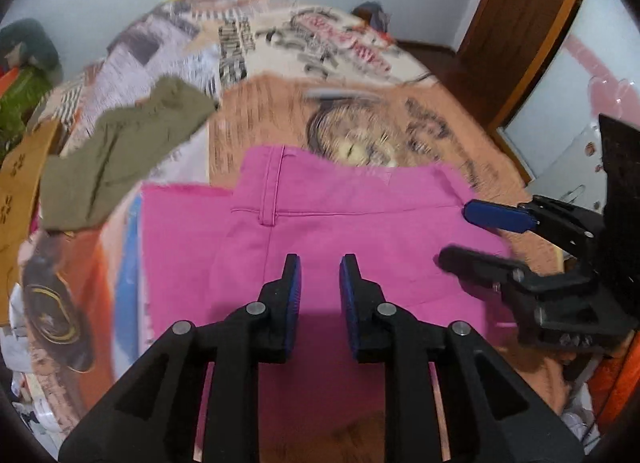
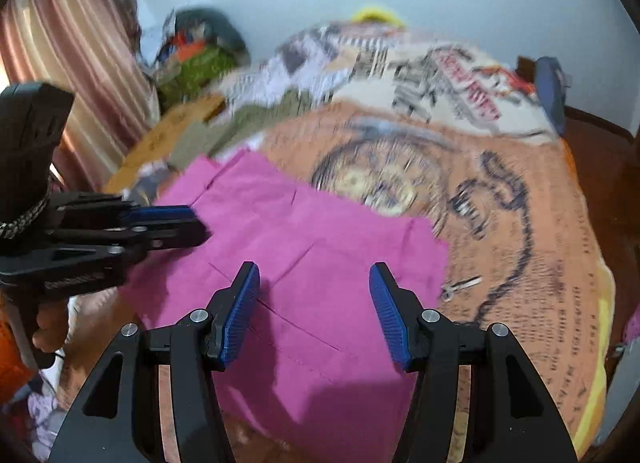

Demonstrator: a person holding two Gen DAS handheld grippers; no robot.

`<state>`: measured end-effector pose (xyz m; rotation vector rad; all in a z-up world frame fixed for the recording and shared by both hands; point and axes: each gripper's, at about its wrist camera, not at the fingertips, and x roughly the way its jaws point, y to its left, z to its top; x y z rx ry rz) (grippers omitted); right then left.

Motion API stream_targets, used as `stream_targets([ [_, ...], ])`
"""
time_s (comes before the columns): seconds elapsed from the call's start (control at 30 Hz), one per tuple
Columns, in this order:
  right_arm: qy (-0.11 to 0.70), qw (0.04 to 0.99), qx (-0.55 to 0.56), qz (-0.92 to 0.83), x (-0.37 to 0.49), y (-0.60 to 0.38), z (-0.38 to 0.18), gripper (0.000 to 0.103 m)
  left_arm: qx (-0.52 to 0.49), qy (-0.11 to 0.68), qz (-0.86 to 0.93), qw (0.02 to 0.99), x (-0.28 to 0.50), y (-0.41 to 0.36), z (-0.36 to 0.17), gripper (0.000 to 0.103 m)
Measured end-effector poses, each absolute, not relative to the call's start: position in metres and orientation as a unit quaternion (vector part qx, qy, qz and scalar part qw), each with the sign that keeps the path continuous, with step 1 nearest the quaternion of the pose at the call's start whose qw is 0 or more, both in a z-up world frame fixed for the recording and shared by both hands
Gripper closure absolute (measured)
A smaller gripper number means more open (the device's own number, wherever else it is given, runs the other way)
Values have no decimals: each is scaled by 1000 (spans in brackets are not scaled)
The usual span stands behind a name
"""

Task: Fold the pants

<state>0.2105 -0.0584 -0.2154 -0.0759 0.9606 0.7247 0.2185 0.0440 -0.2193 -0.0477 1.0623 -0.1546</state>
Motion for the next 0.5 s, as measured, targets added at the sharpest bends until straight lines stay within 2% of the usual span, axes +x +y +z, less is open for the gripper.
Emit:
stream_targets([
  [0.2, 448, 824, -28, 346, 210, -68, -210, 48, -14, 492, -83, 866, 211, 45, -216, 78],
  [0.27, 440, 831, -26, 340, 206, -75, -203, 48, -16, 485, -81, 871, 204, 52, -205, 73],
  [0.33, 433, 838, -25, 331, 205, -81, -197, 47, -12, 471, -66, 880, 199, 61, -196, 54],
  [0.4, 429, 845, -24, 320, 205, -90, -192, 47, -8, 454, -44, 890, 194, 74, -185, 43],
  [0.5, 429, 849, -24, 307, 208, -101, -189, 47, -13, 452, -20, 892, 189, 98, -179, 42],
])
